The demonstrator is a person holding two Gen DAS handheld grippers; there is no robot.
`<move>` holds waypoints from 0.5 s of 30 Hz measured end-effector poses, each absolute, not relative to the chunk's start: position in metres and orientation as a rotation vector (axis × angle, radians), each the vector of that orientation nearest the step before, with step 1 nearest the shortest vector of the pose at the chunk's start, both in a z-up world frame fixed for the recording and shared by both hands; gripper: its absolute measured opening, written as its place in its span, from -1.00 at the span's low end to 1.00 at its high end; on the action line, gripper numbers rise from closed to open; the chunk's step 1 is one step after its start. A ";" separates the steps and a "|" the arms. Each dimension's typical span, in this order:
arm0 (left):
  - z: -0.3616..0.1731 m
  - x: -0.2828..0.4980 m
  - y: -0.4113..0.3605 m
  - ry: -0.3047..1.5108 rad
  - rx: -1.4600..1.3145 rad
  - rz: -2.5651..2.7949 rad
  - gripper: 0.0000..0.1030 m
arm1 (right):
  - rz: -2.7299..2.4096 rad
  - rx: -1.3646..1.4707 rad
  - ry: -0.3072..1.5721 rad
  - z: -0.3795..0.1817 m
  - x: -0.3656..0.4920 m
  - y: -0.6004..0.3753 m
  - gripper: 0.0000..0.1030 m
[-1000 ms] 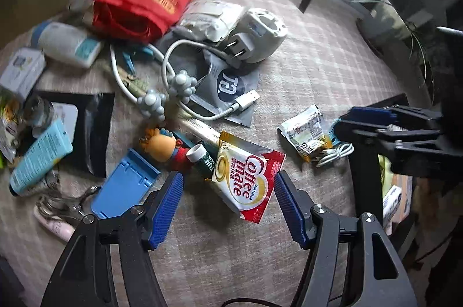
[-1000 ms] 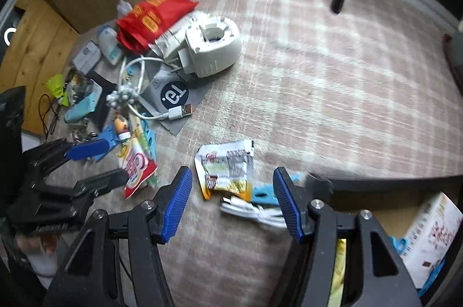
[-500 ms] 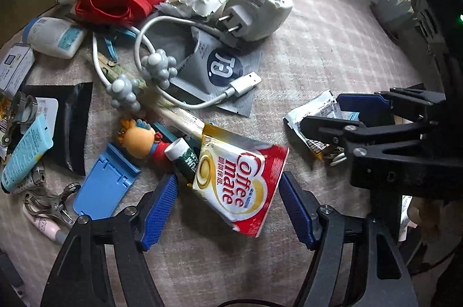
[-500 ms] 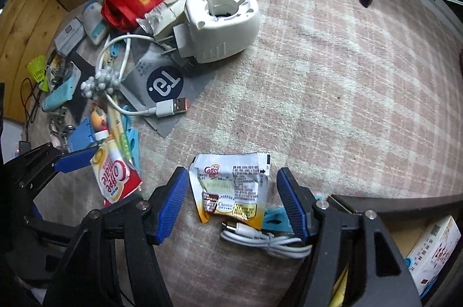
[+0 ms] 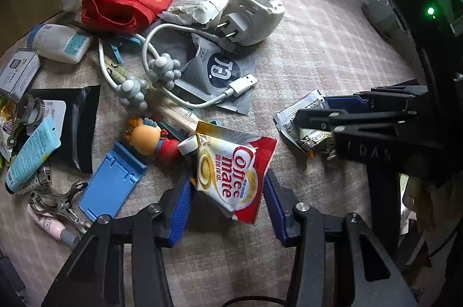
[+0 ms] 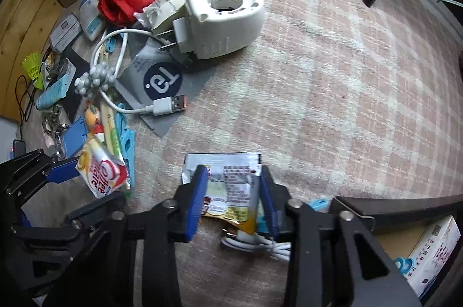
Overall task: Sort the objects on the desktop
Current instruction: 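Grasp the snack packet with the right gripper while the left grasps the Coffee-mate sachet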
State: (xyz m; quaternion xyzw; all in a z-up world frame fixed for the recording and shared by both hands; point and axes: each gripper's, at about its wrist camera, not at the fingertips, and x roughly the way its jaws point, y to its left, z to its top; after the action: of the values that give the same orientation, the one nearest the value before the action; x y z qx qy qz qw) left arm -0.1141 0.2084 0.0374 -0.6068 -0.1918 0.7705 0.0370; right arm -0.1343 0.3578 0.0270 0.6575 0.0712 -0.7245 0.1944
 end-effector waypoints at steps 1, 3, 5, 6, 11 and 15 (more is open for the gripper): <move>0.039 -0.113 0.208 -0.590 -1.860 2.368 -0.28 | -2.032 1.845 0.190 0.028 -0.135 0.365 -0.53; 0.042 -0.109 0.206 -0.590 -1.852 2.373 -0.39 | -2.034 1.842 0.159 0.030 -0.136 0.374 -0.66; 0.044 -0.106 0.204 -0.593 -1.843 2.386 -0.43 | -2.033 1.836 0.123 0.033 -0.136 0.381 -0.73; 0.046 -0.104 0.202 -0.595 -1.838 2.389 -0.46 | -2.036 1.828 0.119 0.035 -0.136 0.383 -0.77; 0.055 -0.091 0.183 -0.597 -1.802 2.407 -0.50 | -2.073 1.759 0.114 0.054 -0.128 0.387 -0.88; 0.067 -0.082 0.175 -0.589 -1.777 2.428 -0.51 | -2.077 1.717 0.112 0.069 -0.121 0.389 -0.95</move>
State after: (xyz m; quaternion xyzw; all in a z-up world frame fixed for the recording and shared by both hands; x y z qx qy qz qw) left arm -0.0821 0.1755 0.0665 -0.5792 -0.1921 0.7913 0.0377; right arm -0.1215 0.3886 0.0686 0.6211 0.0405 -0.7510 0.2203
